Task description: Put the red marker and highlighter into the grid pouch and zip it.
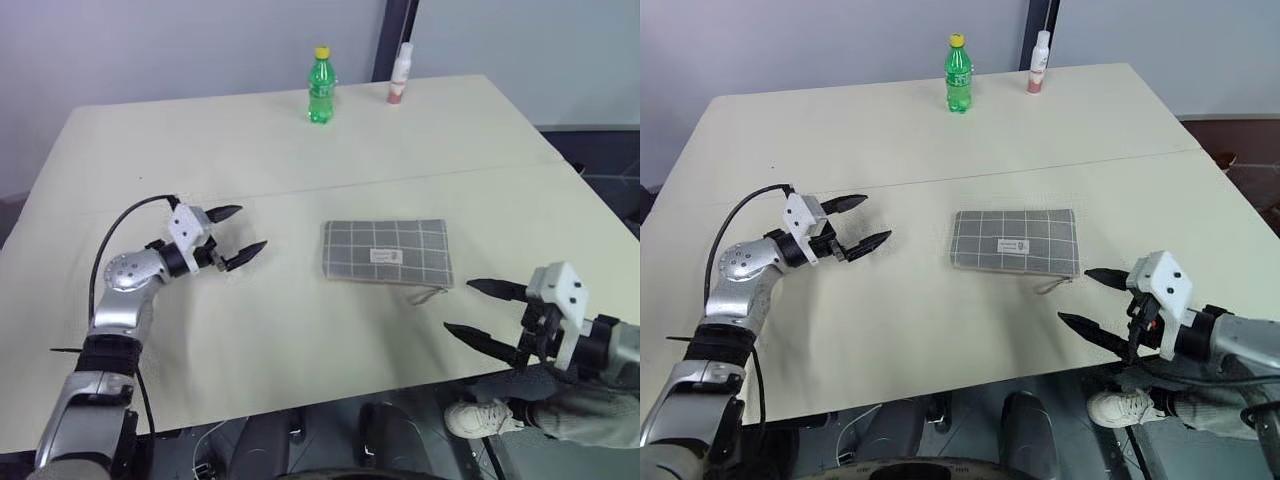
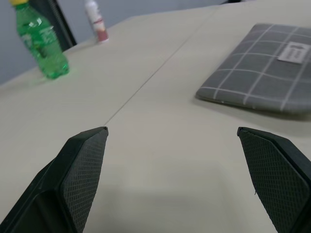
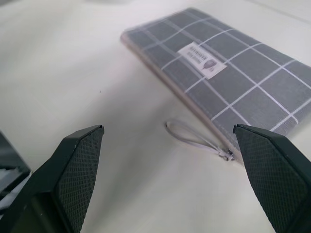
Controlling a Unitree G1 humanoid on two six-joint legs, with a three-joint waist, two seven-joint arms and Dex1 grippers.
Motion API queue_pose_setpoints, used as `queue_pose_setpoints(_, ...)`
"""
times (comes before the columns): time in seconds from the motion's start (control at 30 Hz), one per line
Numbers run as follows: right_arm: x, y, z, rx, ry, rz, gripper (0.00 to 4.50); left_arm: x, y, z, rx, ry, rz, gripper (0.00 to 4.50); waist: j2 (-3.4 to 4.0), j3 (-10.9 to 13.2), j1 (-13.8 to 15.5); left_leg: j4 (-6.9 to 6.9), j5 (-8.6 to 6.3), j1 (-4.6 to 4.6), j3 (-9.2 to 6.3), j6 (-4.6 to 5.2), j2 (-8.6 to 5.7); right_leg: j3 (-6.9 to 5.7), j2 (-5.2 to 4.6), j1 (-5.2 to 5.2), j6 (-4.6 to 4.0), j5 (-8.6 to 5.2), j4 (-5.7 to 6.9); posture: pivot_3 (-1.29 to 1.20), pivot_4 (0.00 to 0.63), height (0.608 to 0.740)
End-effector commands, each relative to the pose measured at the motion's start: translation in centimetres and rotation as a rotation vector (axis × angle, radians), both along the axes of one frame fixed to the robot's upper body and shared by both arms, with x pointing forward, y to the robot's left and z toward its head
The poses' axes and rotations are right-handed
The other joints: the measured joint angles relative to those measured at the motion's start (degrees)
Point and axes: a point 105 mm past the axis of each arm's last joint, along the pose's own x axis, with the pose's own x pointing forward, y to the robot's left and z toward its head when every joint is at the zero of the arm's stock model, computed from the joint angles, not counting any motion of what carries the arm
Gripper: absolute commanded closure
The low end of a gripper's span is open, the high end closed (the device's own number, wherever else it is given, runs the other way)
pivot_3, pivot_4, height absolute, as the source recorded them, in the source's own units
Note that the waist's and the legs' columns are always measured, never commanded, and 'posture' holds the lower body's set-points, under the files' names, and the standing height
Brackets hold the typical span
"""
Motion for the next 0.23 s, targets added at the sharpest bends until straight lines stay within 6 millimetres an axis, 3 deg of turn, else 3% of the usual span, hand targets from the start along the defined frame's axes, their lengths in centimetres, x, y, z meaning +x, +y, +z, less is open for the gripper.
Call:
queue_pose_setpoints(0.03,0.16,-0.60,0.58,-0.007,-0.074,-0.035,0.07,0.06,0.80,1.21,-0.025,-0.022,0.040,0.00,0.00,0.00,-0.04,-0.03,0.00,-0.02,0.03,0.00,0.00,0.03,0.00,-0.03,-0.02,0.01,-0.03,0.00,0.150,0.740)
queue_pose_setpoints(0.23,0.34,-0.93,-0.03,-0.020,-0.072,-0.046,0.07,0.69,1.68,1.59,-0.024,-0.054,0.096,0.00,0.00,0.00,-0.03,-0.31,0.00,-0.02,0.20,-0.02,-0.01,0.16,-0.02,-0.26,-0.05,0.01,-0.08,0.00,0.150,0.740)
